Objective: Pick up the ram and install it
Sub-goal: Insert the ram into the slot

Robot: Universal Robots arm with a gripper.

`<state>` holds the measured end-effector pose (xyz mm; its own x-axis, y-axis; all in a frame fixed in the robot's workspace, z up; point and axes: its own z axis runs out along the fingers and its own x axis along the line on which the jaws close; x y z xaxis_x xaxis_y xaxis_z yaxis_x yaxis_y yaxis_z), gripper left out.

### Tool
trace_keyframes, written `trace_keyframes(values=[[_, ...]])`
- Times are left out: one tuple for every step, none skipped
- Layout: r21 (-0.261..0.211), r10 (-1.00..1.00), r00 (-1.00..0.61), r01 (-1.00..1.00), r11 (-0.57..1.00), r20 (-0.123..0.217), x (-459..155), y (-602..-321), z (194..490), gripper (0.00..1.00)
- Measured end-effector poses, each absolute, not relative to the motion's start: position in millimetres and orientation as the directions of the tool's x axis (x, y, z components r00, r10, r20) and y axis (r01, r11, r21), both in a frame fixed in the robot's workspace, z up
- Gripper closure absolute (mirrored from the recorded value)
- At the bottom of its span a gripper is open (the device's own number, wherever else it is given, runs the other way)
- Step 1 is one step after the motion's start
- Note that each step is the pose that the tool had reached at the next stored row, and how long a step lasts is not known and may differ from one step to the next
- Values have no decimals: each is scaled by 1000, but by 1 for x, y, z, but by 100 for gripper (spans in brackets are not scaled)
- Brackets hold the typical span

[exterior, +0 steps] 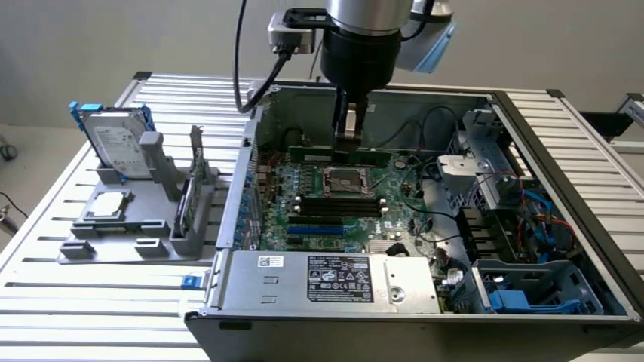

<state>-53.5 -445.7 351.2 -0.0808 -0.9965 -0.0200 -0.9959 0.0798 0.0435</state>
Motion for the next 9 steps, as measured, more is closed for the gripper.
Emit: trace_keyframes(values=[[44,-996,-82,-996,81,-20,-53,-445,349,86],[44,-996,-83,-996,83,-20,-53,-444,348,86],[44,-996,-85,-996,84,-20,-52,-442,346,86],[44,-996,-86,-995,85,-20,-52,-441,344,86],[44,-996,-87,-995,86,-20,-52,-440,342,86],[44,-996,-87,-995,86,-20,-51,-438,340,86],[44,-996,-88,-995,87,-20,-51,-437,339,86],[44,-996,-88,-995,87,-20,-50,-436,337,86],[44,-996,-89,-995,88,-20,-49,-434,335,86]])
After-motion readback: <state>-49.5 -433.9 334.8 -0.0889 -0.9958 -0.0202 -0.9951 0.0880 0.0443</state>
